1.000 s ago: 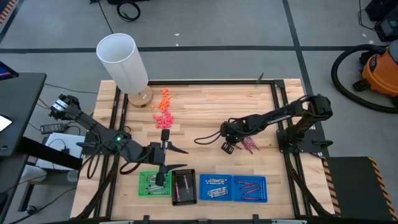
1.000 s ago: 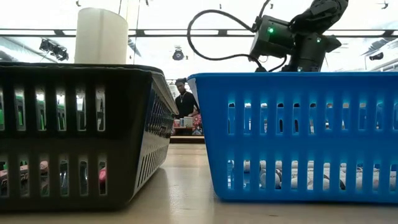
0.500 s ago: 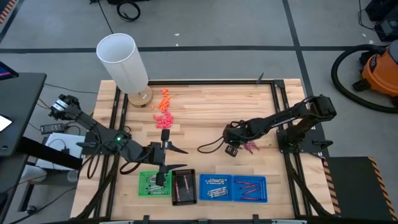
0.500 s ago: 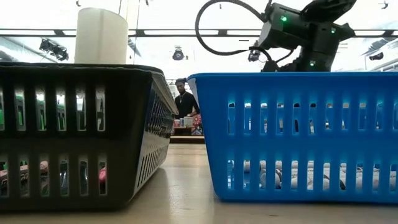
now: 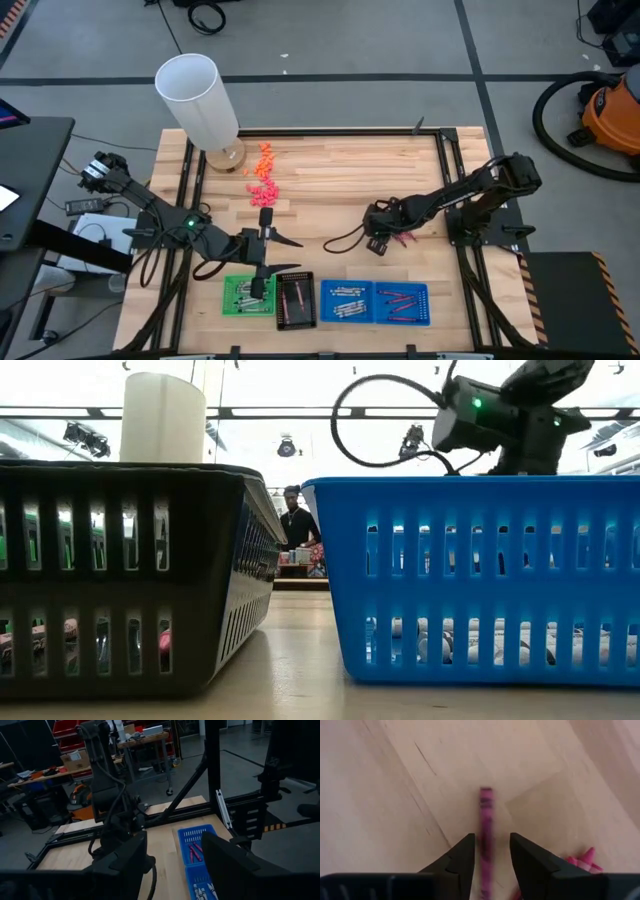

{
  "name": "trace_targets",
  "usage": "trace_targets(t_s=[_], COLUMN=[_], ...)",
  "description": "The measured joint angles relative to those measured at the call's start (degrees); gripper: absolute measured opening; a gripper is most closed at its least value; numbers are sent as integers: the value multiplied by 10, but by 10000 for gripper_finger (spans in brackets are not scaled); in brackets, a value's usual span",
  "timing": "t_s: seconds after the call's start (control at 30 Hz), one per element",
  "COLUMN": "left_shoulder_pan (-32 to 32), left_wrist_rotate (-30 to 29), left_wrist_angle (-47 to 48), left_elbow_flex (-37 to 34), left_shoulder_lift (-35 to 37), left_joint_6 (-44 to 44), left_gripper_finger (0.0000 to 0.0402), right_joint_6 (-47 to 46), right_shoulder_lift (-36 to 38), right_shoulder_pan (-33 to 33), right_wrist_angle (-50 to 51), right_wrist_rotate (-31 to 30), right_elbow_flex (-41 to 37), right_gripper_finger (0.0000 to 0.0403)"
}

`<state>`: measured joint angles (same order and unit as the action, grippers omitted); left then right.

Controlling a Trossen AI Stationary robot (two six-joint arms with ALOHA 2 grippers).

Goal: Sort crayons
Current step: Put the red crayon into the right blue bin

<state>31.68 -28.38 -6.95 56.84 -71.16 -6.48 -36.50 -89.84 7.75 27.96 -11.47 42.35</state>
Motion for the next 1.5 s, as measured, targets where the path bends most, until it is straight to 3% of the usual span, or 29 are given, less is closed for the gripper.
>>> trace_targets(t_s=[0.17,0.53,0.93,1.1,1.23,1.5], left_shoulder_pan=[0,0,-18,-39,-51,-64], left_wrist_rotate=[0,0,-2,-2,-2,0], left_wrist_angle=[1,5,53,77,92,73], left_elbow_flex=[0,0,0,0,-1,-1], left_shoulder_lift=[0,0,0,0,0,0], left_joint_6=[0,-3,3,23,49,79], left_gripper_finger=[199,199,199,199,199,199], right_joint_6=[-11,-11,6,-7,-41,-90], right_shoulder_lift=[1,1,23,56,90,87], right_shoulder_pan=[7,8,34,73,125,252], right_wrist_angle=[-7,-27,81,82,86,93], right_wrist_rotate=[6,23,117,235,294,259], right_elbow_flex=[-7,-7,100,127,128,128], right_gripper_finger=[114,22,37,38,38,42])
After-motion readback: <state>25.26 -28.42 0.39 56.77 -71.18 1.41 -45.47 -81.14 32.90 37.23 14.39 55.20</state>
